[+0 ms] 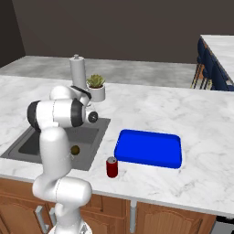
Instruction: Pick up all produce items and place them in the sink. Turn on the sink faucet to wash them. Then turn the sink off and put them in the tray.
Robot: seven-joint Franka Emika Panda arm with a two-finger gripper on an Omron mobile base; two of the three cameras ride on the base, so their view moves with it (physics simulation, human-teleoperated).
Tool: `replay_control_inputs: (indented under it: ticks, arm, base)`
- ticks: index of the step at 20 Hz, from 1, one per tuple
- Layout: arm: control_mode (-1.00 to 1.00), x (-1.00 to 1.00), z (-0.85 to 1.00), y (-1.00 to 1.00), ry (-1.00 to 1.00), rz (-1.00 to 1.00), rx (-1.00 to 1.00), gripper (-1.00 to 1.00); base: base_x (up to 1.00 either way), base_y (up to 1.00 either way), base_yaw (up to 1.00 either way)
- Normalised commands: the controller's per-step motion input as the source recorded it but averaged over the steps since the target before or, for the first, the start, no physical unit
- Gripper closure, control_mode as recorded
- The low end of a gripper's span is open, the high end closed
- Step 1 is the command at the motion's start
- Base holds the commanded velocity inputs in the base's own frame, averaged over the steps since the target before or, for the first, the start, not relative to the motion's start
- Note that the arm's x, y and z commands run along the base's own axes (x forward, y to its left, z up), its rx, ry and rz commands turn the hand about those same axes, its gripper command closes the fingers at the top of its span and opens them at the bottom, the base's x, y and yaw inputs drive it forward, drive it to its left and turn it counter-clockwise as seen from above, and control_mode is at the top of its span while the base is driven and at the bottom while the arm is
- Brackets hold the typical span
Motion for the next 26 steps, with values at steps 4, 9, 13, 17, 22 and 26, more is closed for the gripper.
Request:
replay_control_inputs:
  ticks: [4, 9, 13, 17, 22, 26]
  arm:
    - [-1.0, 0.07, -0.19, 0.0, 0.0, 0.01, 0.0, -1.0]
    - [-1.0, 0.16, -0.16, 0.0, 0.0, 0.0, 0.0, -1.0]
    - [-1.0, 0.23, -0.15, 0.0, 0.0, 0.01, 0.0, -1.0]
    - [-1.0, 0.22, -0.16, 0.0, 0.0, 0.02, 0.0, -1.0]
    - [-1.0, 0.24, -0.1, 0.0, 0.0, 0.03, 0.0, -1.0]
    - [-1.0, 0.24, -0.05, 0.03, 0.0, 0.04, 0.0, -1.0]
  base:
    - [0.0, 0.0, 0.0]
    - [0.0, 0.0, 0.0]
    - [0.0, 0.0, 0.0]
    - [0.0, 0.0, 0.0]
    - [0.0, 0.0, 0.0]
    - [0.0, 0.0, 0.0]
